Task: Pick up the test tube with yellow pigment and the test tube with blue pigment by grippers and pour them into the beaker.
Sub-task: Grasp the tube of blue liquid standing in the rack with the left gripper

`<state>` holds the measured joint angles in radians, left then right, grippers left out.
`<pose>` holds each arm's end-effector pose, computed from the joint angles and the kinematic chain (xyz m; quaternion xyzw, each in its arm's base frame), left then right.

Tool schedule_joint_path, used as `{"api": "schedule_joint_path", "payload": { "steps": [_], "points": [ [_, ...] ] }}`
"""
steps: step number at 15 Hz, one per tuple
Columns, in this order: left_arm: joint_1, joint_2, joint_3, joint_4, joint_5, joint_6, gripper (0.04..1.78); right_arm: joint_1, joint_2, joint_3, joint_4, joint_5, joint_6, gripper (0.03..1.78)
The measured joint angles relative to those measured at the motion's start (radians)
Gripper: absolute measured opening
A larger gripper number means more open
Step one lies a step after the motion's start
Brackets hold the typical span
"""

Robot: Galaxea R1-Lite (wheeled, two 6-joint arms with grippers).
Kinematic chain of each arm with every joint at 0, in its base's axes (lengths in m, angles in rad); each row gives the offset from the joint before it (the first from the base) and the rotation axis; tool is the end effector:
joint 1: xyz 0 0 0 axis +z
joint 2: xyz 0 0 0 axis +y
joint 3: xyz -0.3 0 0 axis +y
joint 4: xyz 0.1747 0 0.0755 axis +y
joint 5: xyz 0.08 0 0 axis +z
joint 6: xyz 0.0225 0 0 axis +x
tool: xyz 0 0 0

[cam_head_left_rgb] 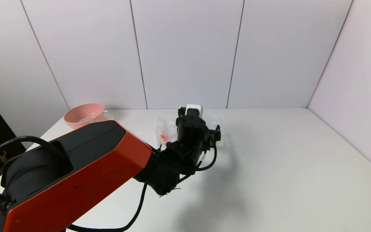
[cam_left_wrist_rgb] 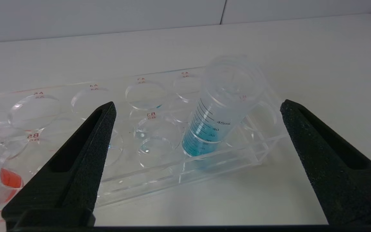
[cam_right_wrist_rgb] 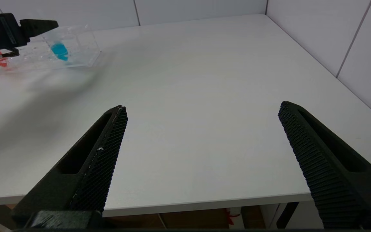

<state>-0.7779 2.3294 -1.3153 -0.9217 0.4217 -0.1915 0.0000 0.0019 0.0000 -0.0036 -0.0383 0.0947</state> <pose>0.3362 -0.3183 0.1000 -0.0680 0.0549 -0.1725 0.9811 -0.0227 -0.0009 0.0759 0.0473 -0.0018 -0.0191 0.9987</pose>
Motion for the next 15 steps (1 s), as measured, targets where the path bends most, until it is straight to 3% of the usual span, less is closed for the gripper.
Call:
{"api": "schedule_joint_path", "payload": {
  "steps": [6, 9, 11, 15],
  "points": [
    [0.006, 0.055, -0.095, 0.042, 0.005, 0.0, 1.78, 0.0, 0.0, 0.0, 0.0, 0.0, 0.0, 1.71],
    [0.009, 0.073, -0.118, 0.052, 0.017, 0.0, 1.63, 0.0, 0.0, 0.0, 0.0, 0.0, 0.0, 1.71],
    [0.01, 0.078, -0.121, 0.052, 0.017, 0.0, 1.41, 0.0, 0.0, 0.0, 0.0, 0.0, 0.0, 1.71],
    [0.008, 0.08, -0.122, 0.053, 0.016, 0.0, 0.7, 0.0, 0.0, 0.0, 0.001, 0.0, 0.0, 1.71]
  ]
}}
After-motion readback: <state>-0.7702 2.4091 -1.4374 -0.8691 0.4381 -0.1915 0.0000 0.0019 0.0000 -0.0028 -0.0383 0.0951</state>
